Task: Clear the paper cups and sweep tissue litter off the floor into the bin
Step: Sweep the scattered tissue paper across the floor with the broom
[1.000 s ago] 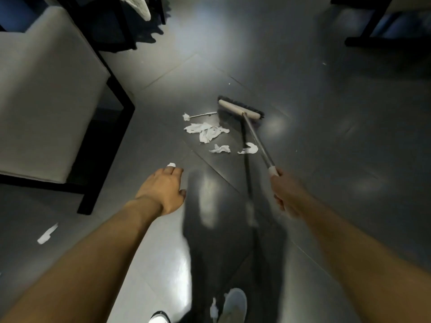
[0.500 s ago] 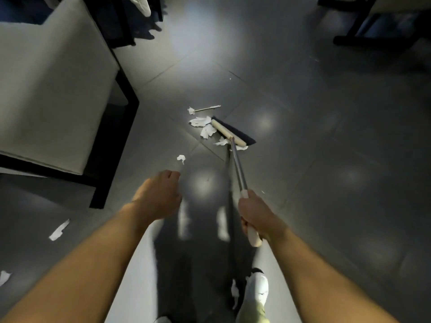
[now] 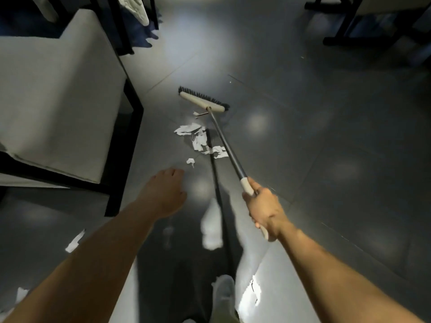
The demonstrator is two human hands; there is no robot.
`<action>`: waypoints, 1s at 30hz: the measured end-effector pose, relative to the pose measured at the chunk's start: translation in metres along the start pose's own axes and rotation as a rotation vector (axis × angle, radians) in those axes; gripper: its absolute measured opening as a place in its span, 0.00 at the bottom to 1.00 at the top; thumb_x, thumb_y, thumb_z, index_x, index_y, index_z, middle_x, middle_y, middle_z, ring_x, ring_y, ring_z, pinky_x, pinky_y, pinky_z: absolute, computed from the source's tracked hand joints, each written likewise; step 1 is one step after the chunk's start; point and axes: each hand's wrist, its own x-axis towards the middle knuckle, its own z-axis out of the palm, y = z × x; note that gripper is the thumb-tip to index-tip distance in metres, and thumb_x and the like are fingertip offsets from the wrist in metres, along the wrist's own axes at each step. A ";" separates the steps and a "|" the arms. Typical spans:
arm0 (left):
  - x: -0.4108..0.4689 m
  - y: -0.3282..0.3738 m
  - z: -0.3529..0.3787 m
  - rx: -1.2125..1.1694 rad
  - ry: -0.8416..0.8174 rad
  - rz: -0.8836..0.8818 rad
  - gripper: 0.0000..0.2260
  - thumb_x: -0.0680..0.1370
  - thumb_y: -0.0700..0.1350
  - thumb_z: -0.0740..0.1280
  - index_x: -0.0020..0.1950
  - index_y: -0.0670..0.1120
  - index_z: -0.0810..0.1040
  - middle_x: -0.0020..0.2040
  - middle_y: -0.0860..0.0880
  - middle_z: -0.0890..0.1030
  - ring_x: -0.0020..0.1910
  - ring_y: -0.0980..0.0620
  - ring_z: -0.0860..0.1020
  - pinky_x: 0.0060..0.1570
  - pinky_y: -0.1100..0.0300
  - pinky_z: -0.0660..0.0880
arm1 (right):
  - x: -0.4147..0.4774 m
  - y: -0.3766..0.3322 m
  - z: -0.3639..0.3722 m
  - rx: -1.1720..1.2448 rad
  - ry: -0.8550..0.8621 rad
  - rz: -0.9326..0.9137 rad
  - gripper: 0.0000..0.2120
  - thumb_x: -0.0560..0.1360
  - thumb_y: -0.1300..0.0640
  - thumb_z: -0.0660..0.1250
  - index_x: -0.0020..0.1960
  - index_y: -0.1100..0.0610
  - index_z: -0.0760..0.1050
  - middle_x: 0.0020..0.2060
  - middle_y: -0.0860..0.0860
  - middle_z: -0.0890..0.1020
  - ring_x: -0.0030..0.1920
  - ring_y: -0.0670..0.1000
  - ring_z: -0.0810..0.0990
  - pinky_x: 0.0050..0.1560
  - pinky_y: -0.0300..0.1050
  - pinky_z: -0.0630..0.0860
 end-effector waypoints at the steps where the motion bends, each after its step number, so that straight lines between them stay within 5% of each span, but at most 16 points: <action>1: 0.005 -0.005 -0.001 -0.009 0.005 -0.008 0.24 0.79 0.49 0.61 0.74 0.46 0.61 0.72 0.46 0.65 0.71 0.46 0.64 0.67 0.55 0.62 | 0.016 -0.005 -0.002 -0.016 0.020 -0.019 0.23 0.79 0.54 0.59 0.73 0.42 0.65 0.42 0.53 0.77 0.25 0.49 0.72 0.31 0.42 0.77; 6: 0.032 -0.031 0.000 -0.031 -0.017 -0.084 0.23 0.80 0.50 0.61 0.73 0.45 0.62 0.71 0.46 0.65 0.70 0.47 0.65 0.67 0.57 0.62 | 0.101 -0.043 -0.007 -0.060 0.053 -0.097 0.22 0.79 0.53 0.60 0.72 0.45 0.67 0.43 0.52 0.76 0.32 0.50 0.72 0.30 0.38 0.71; 14: 0.066 -0.069 0.010 -0.150 -0.044 -0.174 0.27 0.78 0.54 0.62 0.75 0.48 0.60 0.72 0.48 0.66 0.71 0.48 0.64 0.68 0.58 0.62 | 0.196 -0.084 0.002 -0.021 -0.004 -0.003 0.14 0.82 0.56 0.56 0.65 0.54 0.73 0.26 0.55 0.69 0.17 0.48 0.65 0.17 0.32 0.62; 20: 0.058 -0.075 0.016 -0.158 -0.068 -0.186 0.28 0.79 0.54 0.62 0.76 0.48 0.58 0.73 0.48 0.65 0.72 0.49 0.63 0.69 0.58 0.60 | 0.191 -0.073 0.011 -0.080 -0.164 0.179 0.14 0.82 0.58 0.51 0.64 0.50 0.69 0.38 0.53 0.67 0.32 0.48 0.64 0.18 0.28 0.63; 25: 0.030 -0.066 0.022 -0.151 -0.057 -0.169 0.26 0.79 0.54 0.62 0.75 0.48 0.60 0.72 0.48 0.66 0.69 0.48 0.67 0.66 0.57 0.65 | 0.146 -0.058 0.000 -0.055 -0.172 0.210 0.18 0.81 0.59 0.54 0.68 0.47 0.67 0.46 0.54 0.70 0.34 0.48 0.65 0.28 0.34 0.64; 30: -0.019 -0.060 0.042 -0.061 -0.048 -0.099 0.29 0.78 0.55 0.63 0.75 0.46 0.59 0.73 0.47 0.65 0.71 0.49 0.64 0.69 0.57 0.61 | 0.070 -0.010 0.012 -0.090 -0.147 0.234 0.25 0.78 0.61 0.55 0.73 0.45 0.63 0.55 0.55 0.71 0.33 0.49 0.66 0.23 0.32 0.63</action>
